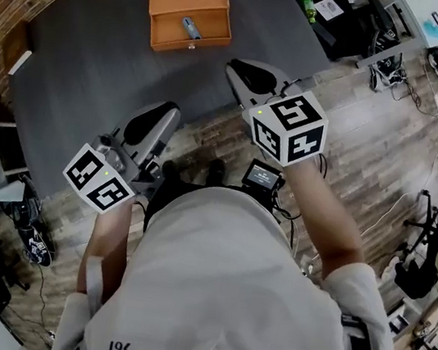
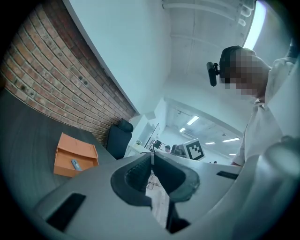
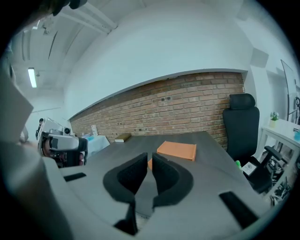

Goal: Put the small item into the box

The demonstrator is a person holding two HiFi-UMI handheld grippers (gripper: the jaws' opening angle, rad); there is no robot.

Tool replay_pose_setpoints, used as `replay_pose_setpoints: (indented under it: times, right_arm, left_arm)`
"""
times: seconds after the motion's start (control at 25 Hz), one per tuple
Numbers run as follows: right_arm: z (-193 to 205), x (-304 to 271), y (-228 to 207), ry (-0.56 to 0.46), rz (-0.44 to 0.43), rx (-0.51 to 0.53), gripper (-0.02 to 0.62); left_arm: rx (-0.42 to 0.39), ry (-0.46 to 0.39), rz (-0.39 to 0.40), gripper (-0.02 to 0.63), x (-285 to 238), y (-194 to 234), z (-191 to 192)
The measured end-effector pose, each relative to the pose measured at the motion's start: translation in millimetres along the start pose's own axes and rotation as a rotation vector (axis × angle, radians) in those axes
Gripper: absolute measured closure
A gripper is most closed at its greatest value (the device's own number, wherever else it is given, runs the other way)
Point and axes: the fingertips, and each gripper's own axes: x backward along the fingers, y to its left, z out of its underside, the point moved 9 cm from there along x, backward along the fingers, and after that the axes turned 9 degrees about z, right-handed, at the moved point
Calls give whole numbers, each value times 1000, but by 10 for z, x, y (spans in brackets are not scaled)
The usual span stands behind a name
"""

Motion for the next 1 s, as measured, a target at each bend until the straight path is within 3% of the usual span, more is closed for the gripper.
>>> replay_pose_setpoints:
  times: [1.0]
  right_arm:
    - [30, 423, 602, -66, 105, -149, 569]
  left_arm:
    - [2, 63, 59, 578, 698, -37, -298]
